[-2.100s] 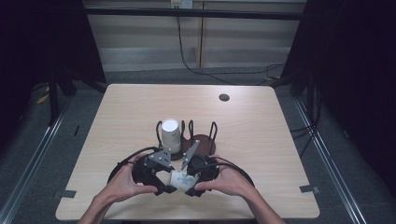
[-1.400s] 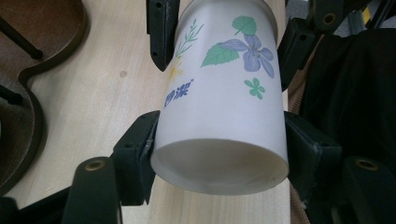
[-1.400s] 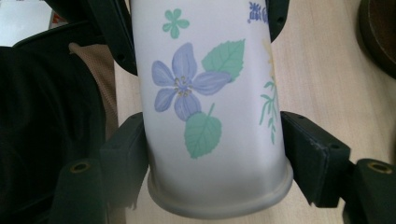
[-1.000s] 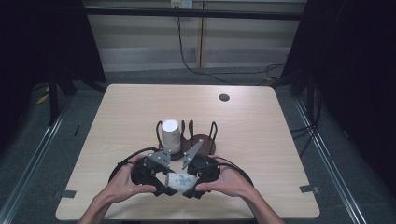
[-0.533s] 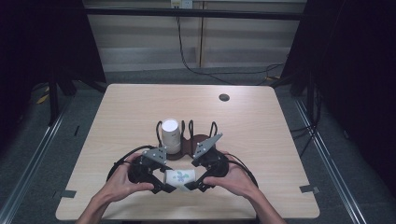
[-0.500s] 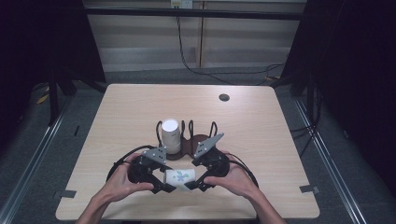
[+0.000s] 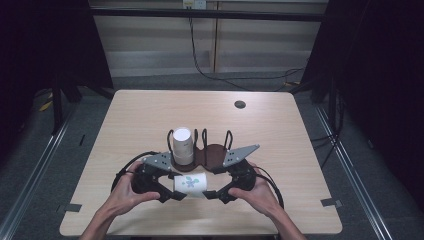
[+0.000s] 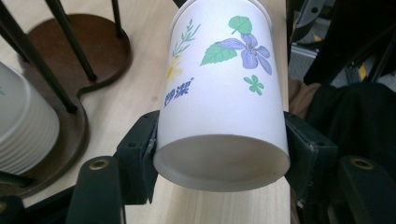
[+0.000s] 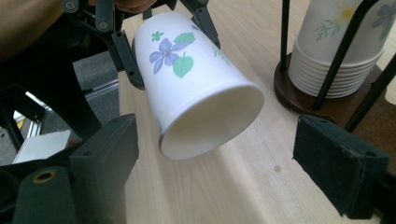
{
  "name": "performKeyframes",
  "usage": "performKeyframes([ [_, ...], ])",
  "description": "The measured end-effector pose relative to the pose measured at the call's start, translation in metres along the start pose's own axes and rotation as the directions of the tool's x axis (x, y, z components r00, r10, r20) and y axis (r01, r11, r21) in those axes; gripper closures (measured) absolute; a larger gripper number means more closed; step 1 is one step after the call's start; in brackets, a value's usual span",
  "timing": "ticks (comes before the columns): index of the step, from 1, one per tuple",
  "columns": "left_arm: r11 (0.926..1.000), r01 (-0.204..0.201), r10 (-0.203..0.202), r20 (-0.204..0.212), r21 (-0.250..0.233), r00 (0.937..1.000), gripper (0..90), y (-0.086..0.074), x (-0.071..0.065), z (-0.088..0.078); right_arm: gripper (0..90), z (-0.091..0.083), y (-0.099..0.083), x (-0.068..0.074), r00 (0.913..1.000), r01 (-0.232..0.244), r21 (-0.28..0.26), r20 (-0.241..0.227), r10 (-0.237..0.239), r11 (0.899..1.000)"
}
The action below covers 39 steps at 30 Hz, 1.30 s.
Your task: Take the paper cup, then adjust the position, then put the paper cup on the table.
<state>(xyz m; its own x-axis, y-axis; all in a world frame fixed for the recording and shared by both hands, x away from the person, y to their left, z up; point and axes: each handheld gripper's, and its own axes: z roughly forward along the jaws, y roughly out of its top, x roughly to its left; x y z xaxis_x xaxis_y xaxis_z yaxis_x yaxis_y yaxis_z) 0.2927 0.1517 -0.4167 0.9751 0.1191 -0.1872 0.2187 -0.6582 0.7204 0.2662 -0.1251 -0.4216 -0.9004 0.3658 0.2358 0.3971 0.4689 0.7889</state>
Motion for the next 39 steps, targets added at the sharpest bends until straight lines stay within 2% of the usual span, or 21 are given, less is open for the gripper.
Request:
performKeyframes([
  [2,0.9996,0.007,-0.007,-0.002,-0.027,1.0,36.8,0.0,0.0,-0.002,13.6,-0.004,-0.002,0.0,0.9999,-0.006,-0.038,0.013,0.007,0.999],
  [7,0.9985,0.011,-0.012,-0.016,-0.054,0.9998,36.8,0.0,0.0,-0.007,13.6,-0.009,-0.005,-0.001,0.9999,-0.011,-0.083,0.012,0.012,0.996],
  [17,0.9974,0.002,-0.003,-0.014,-0.072,0.9999,36.8,0.001,-0.002,-0.009,13.5,-0.004,-0.01,0.001,0.9998,-0.017,-0.111,0.009,0.019,0.994],
  [23,0.9922,0.01,-0.013,-0.018,-0.124,0.9998,36.8,0.003,-0.004,-0.012,13.6,-0.003,-0.01,0.002,0.9998,-0.017,-0.117,-0.005,0.017,0.993],
  [29,0.9879,-0.002,-0.001,-0.015,-0.155,0.9999,36.8,0.003,-0.005,-0.013,13.6,-0.006,-0.008,0.003,0.9998,-0.018,-0.18,-0.007,0.017,0.984],
  [39,0.9819,-0.012,0.006,-0.032,-0.189,0.9995,36.8,0.004,-0.009,-0.011,13.6,-0.008,-0.007,0.003,0.9998,-0.016,-0.229,-0.015,0.013,0.973],
])
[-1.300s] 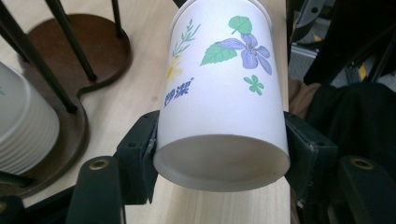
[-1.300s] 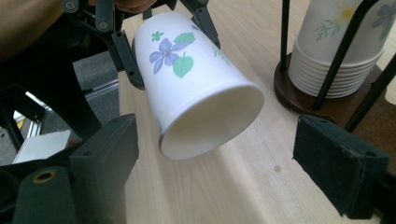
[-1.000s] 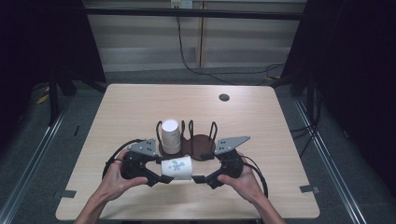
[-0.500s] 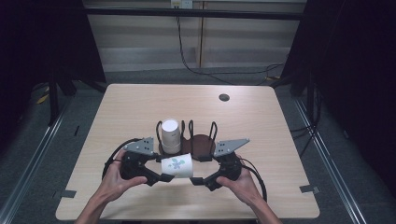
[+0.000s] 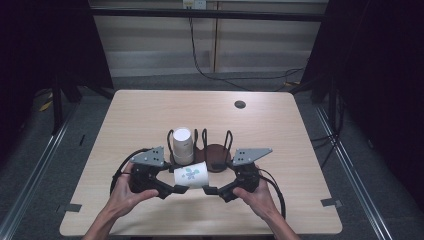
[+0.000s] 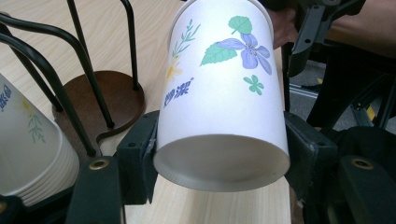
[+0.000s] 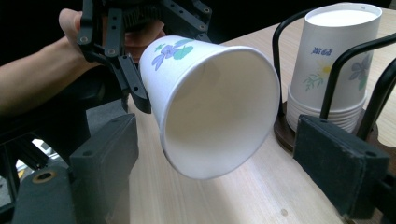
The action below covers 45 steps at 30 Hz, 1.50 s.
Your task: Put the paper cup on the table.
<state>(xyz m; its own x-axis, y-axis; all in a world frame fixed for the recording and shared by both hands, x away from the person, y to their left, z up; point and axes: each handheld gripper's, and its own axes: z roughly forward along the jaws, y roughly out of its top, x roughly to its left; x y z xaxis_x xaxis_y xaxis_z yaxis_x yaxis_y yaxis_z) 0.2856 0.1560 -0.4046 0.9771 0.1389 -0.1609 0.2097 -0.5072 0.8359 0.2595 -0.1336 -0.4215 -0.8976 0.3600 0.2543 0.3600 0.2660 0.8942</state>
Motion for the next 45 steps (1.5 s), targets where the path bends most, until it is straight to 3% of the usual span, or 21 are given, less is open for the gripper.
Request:
performKeyframes([
  [8,0.9999,-0.009,0.009,0.02,-0.014,0.9998,36.7,0.0,-0.001,0.003,13.4,0.001,0.001,-0.002,0.9999,-0.006,-0.019,-0.013,0.006,1.0],
  [11,0.9999,-0.011,0.011,0.026,-0.009,0.9996,36.7,0.0,-0.002,0.004,13.5,0.002,0.002,-0.001,0.9988,-0.017,-0.029,-0.046,0.016,0.999],
  [25,0.9998,-0.018,0.018,0.052,-0.006,0.9985,36.6,0.003,-0.006,0.008,17.3,0.009,0.002,-0.003,0.9926,-0.037,-0.029,-0.116,0.034,0.999],
  [35,1.0,-0.008,0.008,0.067,-0.001,0.9977,36.0,0.003,-0.004,0.009,23.7,0.009,0.001,-0.005,0.9927,-0.026,-0.028,-0.118,0.023,0.999],
  [45,0.9998,0.002,-0.002,0.042,0.021,0.9991,30.4,0.001,-0.003,0.013,29.7,0.007,0.001,-0.007,0.9913,-0.024,-0.026,-0.13,0.021,0.999],
])
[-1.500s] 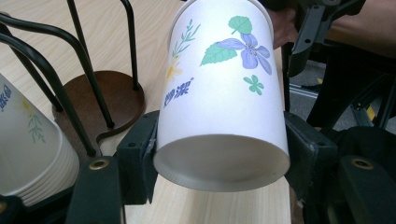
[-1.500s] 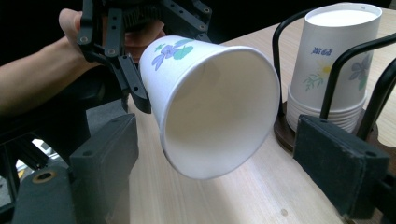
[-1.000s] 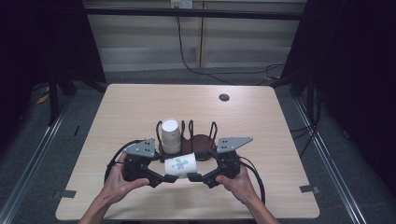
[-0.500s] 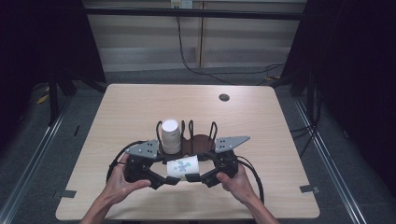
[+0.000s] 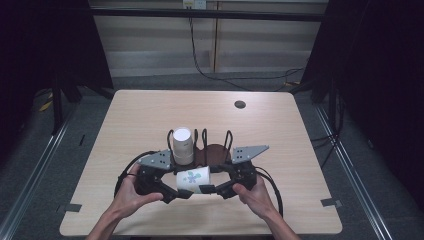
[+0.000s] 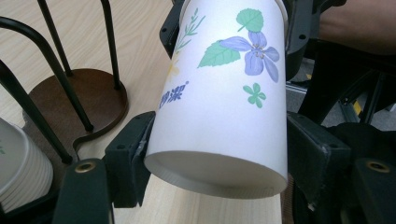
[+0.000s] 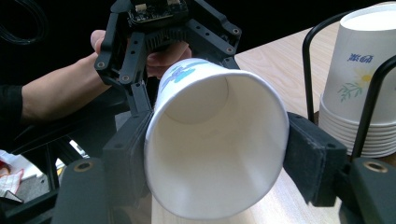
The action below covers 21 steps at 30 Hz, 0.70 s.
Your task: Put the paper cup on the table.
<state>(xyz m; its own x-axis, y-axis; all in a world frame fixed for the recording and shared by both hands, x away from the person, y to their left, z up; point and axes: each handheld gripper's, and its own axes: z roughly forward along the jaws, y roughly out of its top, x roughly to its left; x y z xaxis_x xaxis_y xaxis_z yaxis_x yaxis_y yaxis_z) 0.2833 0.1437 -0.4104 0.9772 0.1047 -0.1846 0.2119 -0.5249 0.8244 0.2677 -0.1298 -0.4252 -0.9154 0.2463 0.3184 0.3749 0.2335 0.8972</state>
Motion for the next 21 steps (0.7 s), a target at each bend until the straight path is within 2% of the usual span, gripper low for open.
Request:
performKeyframes([
  [6,1.0,-0.001,0.001,-0.005,0.005,1.0,27.4,0.0,0.0009,0.0,30.0,-0.0001,-0.0001,-0.0007,1.0,-0.002,0.004,0.009,0.002,1.0],
  [14,0.9998,0.012,-0.011,-0.027,0.016,0.9996,16.4,-0.0012,0.0019,0.0027,30.0,-0.0052,0.0013,-0.0004,0.9997,0.005,-0.005,0.025,-0.005,1.0],
  [21,0.9995,0.029,-0.028,-0.055,0.015,0.9981,16.1,-0.0031,0.0042,0.0007,30.0,-0.0071,0.0012,-0.0016,0.9996,-0.002,-0.001,0.027,0.002,1.0],
])
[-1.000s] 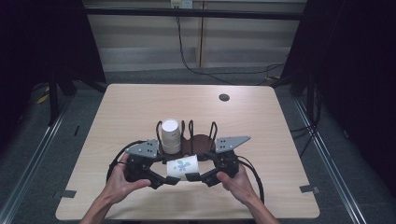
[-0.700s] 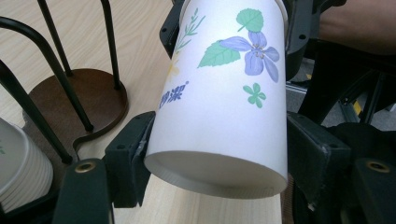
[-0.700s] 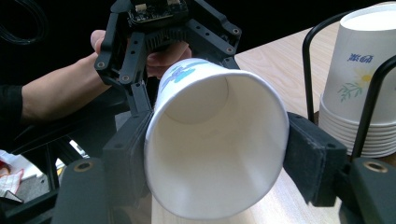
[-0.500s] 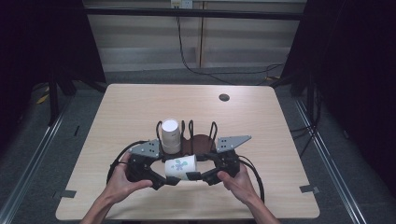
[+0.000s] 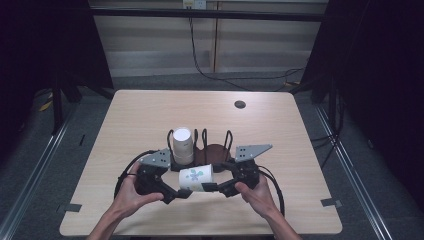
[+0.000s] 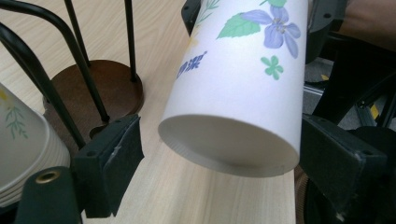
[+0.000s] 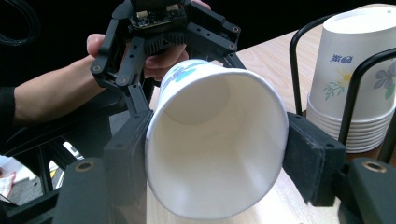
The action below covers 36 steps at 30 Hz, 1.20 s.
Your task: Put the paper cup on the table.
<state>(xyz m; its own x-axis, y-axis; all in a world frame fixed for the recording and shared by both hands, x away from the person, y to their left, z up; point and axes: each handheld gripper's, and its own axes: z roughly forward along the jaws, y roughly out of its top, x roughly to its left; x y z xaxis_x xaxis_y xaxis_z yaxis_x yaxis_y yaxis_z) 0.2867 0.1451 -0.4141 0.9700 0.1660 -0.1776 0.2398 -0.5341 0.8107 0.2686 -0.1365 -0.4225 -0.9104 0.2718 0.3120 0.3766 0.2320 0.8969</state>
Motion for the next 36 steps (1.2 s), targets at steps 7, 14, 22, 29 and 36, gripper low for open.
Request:
performKeyframes([
  [7,1.0,0.0,0.0,-0.004,0.004,1.0,16.1,-0.003,0.001,-0.002,30.0,-0.005,0.001,-0.002,0.9997,-0.005,0.001,0.024,0.005,1.0],
  [14,0.9994,0.026,-0.027,-0.053,-0.021,0.9983,16.1,-0.007,0.004,-0.01,30.0,-0.012,0.002,-0.002,0.9991,-0.01,-0.007,0.041,0.01,1.0],
  [22,0.9988,0.034,-0.038,-0.112,-0.036,0.993,16.1,-0.022,0.006,-0.017,29.9,-0.015,0.001,-0.007,0.9978,-0.023,0.024,0.062,0.022,0.999],
  [29,0.997,0.074,-0.07,-0.139,0.023,0.9877,16.2,-0.044,0.009,-0.014,30.0,-0.025,0.004,-0.009,0.9924,-0.04,0.063,0.119,0.032,0.997],
  [36,0.994,0.107,-0.103,-0.167,0.019,0.9806,16.2,-0.051,0.008,-0.018,30.0,-0.035,0.002,-0.01,0.9877,-0.052,0.092,0.152,0.038,0.994],
])
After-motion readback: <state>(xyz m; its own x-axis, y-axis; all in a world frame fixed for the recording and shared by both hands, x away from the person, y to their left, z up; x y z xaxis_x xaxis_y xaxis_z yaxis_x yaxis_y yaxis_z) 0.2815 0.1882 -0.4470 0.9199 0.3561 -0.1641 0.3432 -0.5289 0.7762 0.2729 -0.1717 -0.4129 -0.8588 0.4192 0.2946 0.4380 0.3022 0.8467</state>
